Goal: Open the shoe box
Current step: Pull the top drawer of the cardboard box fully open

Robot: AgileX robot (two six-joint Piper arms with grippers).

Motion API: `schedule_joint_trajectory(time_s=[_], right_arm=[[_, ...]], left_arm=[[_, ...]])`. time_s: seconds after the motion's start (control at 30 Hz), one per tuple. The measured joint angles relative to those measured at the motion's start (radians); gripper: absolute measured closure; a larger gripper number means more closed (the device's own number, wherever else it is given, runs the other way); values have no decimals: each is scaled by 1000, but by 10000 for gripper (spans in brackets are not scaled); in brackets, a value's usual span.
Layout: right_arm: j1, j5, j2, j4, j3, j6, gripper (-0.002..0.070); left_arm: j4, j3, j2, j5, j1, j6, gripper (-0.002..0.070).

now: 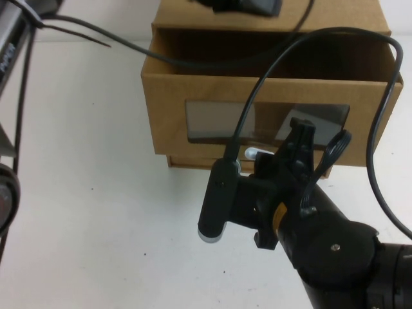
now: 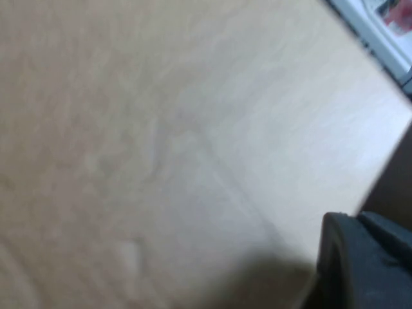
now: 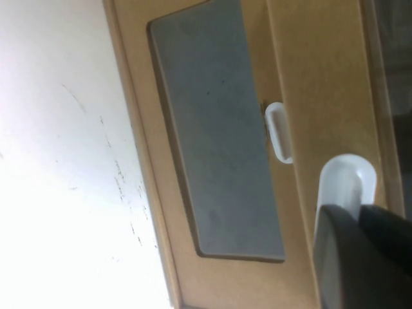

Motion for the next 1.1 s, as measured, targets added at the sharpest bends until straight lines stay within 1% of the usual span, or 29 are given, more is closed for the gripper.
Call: schedule_joint_trajectory(time_s=[0.27, 0.53, 0.7, 0.83, 1.1], right_arm=[[11, 11, 0, 20, 7, 0, 676], [103, 112, -8, 45, 7, -20, 676], [147, 142, -19, 116, 7, -67, 676], [201, 196, -49, 136, 9, -77, 676], [360, 300, -144, 186, 69, -77, 676]], left_arm=[[-48, 23, 35, -5, 10, 7, 680], [-65, 23, 43, -14, 16, 7, 680], [-65, 23, 43, -14, 16, 7, 680], [-73, 23, 44, -14, 19, 7, 680], [-114, 23, 49, -16, 48, 14, 680]])
